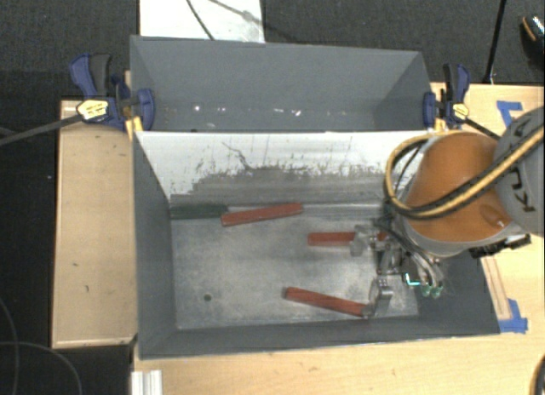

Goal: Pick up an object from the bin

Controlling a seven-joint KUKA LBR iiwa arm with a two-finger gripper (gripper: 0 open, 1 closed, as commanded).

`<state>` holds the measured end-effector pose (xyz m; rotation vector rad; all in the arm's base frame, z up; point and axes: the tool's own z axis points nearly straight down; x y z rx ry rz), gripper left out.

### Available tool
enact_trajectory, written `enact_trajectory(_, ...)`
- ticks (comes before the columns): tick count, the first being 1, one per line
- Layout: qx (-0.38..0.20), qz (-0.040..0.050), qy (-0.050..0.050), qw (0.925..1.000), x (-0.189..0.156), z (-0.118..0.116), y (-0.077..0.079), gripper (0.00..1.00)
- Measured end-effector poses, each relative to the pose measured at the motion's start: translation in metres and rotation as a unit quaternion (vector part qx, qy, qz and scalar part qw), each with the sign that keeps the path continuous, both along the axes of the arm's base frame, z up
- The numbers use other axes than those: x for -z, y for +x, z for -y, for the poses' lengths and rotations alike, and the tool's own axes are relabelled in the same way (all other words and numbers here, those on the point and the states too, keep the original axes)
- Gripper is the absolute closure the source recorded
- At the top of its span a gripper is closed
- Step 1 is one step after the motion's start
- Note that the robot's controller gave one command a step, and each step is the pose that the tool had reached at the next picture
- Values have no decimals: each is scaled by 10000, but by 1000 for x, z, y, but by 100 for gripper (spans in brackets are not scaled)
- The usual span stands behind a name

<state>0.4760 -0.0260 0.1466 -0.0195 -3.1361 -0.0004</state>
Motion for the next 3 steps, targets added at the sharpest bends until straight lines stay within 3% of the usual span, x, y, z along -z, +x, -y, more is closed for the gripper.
enact_trajectory(1, -386, 47, 5, 9992, 79, -38, 6, 0)
enact_trajectory(2, -369, 40, 1, 9993, 76, -37, 5, 100)
enact_trajectory(3, 153, 78, -1, 9999, -37, -21, 16, 100)
